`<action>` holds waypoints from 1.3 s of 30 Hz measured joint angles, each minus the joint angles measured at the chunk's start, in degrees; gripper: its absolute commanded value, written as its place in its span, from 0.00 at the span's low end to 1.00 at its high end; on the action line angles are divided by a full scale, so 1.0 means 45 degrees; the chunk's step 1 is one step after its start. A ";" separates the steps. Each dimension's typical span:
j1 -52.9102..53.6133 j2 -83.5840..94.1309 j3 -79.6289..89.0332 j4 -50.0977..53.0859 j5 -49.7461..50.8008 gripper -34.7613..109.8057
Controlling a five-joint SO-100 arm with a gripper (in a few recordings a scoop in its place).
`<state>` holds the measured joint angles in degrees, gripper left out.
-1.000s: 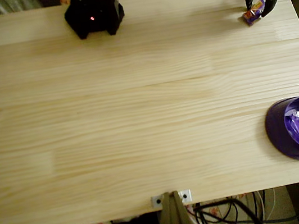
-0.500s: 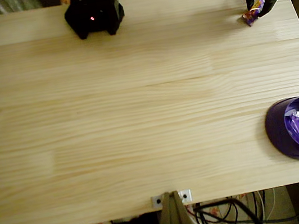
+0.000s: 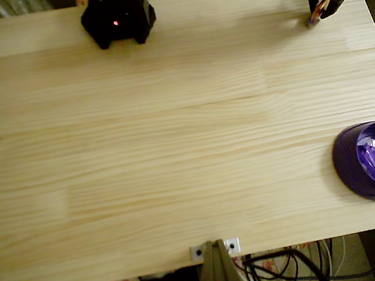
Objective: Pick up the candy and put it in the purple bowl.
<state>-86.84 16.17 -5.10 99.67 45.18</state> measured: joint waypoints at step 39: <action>0.2715 0.5273 0.3027 0.0078 -0.1855 0.24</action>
<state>-74.62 39.90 8.53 100.02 36.83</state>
